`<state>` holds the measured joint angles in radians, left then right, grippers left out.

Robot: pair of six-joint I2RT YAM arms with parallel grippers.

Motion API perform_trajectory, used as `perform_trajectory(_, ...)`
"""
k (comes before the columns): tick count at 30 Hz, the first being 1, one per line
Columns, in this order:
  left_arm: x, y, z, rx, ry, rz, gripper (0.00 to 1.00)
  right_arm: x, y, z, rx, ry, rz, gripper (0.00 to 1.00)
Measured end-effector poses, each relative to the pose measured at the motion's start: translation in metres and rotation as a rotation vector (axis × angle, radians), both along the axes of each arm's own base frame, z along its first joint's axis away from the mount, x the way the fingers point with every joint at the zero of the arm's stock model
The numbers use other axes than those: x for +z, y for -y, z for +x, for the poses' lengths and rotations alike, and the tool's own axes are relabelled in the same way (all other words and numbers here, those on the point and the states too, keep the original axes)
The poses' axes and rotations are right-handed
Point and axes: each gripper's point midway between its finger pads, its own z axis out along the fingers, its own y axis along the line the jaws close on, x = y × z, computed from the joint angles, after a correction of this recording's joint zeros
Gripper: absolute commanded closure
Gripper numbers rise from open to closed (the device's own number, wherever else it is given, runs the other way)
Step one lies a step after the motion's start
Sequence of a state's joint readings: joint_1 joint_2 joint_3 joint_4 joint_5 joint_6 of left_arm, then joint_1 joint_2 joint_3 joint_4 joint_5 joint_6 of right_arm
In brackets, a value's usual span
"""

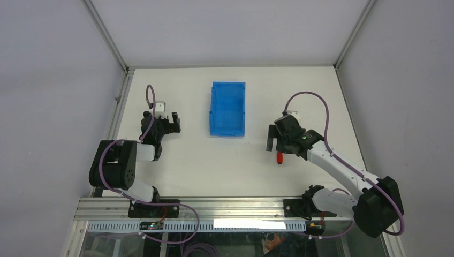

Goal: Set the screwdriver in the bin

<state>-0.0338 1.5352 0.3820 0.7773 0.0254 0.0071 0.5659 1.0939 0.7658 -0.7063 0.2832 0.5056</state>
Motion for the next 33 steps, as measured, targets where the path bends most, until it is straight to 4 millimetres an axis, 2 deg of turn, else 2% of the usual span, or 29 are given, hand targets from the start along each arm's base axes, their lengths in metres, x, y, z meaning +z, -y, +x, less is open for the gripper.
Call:
perform_trajectory(4, 0.0, 0.0, 0.0, 0.0, 0.0, 0.0, 0.01, -0.022, 0.009, -0.005, -0.053, -0.04, -0.042, 0.09)
perform_trajectory(7, 0.0, 0.0, 0.0, 0.0, 0.0, 0.0, 0.01, -0.038, 0.012, -0.008, -0.08, -0.077, -0.063, 0.16)
perform_trajectory(11, 0.0, 0.0, 0.0, 0.0, 0.0, 0.0, 0.01, -0.059, 0.016, -0.007, -0.119, -0.135, -0.083, 0.38)
perform_trajectory(15, 0.0, 0.0, 0.0, 0.0, 0.0, 0.0, 0.01, -0.073, 0.019, -0.007, -0.148, -0.176, -0.072, 0.73)
perform_trajectory(18, 0.0, 0.0, 0.0, 0.0, 0.0, 0.0, 0.01, -0.074, 0.017, -0.003, -0.16, -0.174, -0.047, 0.94)
perform_trajectory(20, 0.0, 0.0, 0.0, 0.0, 0.0, 0.0, 0.01, -0.074, 0.017, -0.003, -0.161, -0.176, -0.043, 1.0)
perform_trajectory(24, 0.0, 0.0, 0.0, 0.0, 0.0, 0.0, 0.01, -0.072, 0.019, -0.004, -0.164, -0.176, -0.047, 1.0)
perform_trajectory(27, 0.0, 0.0, 0.0, 0.0, 0.0, 0.0, 0.01, -0.062, 0.023, -0.003, -0.17, -0.167, -0.064, 1.0)
perform_trajectory(30, 0.0, 0.0, 0.0, 0.0, 0.0, 0.0, 0.01, -0.032, 0.027, 0.012, -0.187, -0.099, -0.058, 1.0)
perform_trajectory(33, 0.0, 0.0, 0.0, 0.0, 0.0, 0.0, 0.01, 0.007, 0.029, 0.033, -0.205, -0.008, -0.03, 1.0)
